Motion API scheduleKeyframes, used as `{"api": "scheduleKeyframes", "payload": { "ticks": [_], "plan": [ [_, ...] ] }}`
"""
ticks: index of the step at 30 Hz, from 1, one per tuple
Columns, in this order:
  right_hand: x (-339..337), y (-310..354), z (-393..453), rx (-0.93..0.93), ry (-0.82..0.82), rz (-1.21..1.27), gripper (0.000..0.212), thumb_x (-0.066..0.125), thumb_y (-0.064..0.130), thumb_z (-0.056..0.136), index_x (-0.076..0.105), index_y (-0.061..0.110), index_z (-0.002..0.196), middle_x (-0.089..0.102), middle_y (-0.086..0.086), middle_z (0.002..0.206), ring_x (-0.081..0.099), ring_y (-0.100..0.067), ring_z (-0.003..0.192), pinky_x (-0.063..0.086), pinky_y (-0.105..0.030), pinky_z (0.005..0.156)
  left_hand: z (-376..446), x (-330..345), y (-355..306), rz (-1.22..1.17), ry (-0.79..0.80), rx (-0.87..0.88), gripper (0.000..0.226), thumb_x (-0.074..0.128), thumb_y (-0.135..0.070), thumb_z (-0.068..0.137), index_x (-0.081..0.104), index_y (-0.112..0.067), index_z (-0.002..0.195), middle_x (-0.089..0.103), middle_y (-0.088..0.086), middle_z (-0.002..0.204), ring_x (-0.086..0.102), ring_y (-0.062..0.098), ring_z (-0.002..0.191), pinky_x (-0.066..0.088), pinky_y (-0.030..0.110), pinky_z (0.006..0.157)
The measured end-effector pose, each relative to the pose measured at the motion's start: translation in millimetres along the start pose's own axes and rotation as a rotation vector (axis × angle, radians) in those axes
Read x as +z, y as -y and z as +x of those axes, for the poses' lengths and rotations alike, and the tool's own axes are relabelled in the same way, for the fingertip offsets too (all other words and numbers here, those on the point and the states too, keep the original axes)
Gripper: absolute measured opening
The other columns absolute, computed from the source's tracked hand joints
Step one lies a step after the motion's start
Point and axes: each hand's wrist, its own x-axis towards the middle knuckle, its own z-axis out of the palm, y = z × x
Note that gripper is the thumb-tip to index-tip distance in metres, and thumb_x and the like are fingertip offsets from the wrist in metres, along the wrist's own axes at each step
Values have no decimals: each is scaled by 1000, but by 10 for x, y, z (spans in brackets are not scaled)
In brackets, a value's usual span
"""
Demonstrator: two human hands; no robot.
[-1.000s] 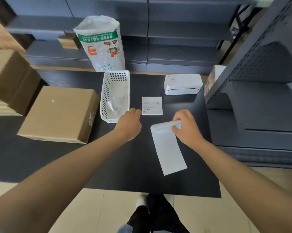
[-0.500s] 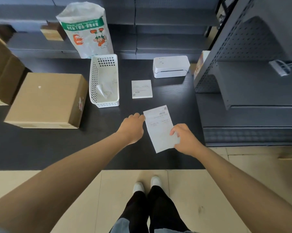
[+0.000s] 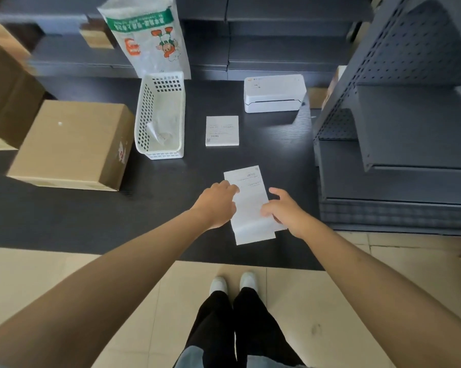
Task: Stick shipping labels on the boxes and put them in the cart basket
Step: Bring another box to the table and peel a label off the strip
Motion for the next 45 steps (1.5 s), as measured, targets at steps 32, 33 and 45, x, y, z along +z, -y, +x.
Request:
{"api": "scheduleKeyframes", "payload": {
  "ticks": [32, 33, 45],
  "plan": [
    [55, -48, 309, -109, -31, -134, 25, 59, 13, 90, 61, 36, 81, 60, 6, 96, 57, -14, 89, 43, -18, 66, 505, 128, -219, 39, -24, 140, 32, 41, -37, 100, 60, -16, 116, 61, 3, 111, 59, 23, 95, 47, 33, 77],
    [57, -46, 316, -121, -37, -152, 25, 59, 13, 90, 61, 36, 80, 60, 6, 94, 57, -14, 87, 44, -19, 66, 512, 116, -225, 42, -17, 135, 31, 41, -36, 100, 60, -16, 115, 61, 4, 109, 59, 23, 94, 49, 34, 78],
    [35, -3, 322, -162, -65, -215, 12, 60, 43, 87, 63, 43, 75, 62, 8, 83, 57, -13, 76, 47, -21, 66, 564, 58, -166, -227, 35, 1, 21, 50, -28, 96, 69, -21, 104, 68, 1, 108, 62, 21, 94, 53, 37, 84]
  ]
}}
